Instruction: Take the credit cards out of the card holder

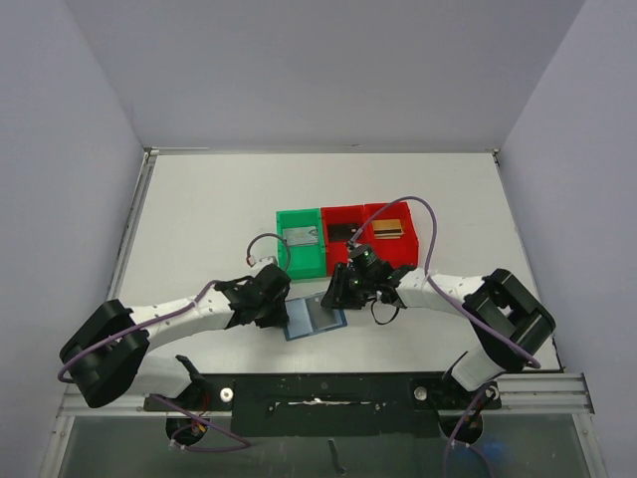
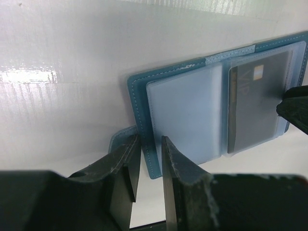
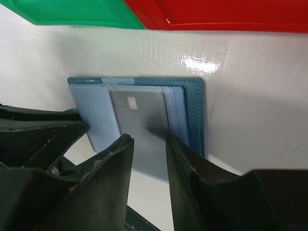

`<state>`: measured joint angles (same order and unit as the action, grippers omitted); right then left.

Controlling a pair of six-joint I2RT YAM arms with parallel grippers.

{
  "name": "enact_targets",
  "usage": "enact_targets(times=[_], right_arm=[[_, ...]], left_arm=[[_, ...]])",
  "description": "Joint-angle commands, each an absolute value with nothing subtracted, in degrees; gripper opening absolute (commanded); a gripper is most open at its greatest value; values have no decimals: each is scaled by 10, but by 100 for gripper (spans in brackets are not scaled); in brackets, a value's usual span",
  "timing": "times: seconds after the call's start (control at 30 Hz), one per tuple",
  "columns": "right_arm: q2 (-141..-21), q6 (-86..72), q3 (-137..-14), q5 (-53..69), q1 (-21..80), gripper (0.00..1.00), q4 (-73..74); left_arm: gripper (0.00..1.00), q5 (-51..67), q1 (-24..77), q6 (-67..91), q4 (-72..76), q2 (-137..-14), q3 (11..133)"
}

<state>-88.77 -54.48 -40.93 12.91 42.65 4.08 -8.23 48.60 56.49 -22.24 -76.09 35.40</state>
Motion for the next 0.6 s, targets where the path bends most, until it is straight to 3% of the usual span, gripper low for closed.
enact_targets(times=[0.0, 0.2, 0.43, 0.57], right_arm=[[-900, -543, -420, 138, 433, 33, 22], [-885, -542, -411, 166, 433, 26, -6], [-878, -548, -416, 183, 431, 26, -16], [-867, -537, -430, 130, 432, 28, 36]], left_arm=[[22, -77, 485, 557, -191, -764, 374], [22, -74, 485, 555, -188, -773, 374], [21, -69, 485, 557, -183, -782, 387], [21, -76, 485, 556, -195, -787, 396]])
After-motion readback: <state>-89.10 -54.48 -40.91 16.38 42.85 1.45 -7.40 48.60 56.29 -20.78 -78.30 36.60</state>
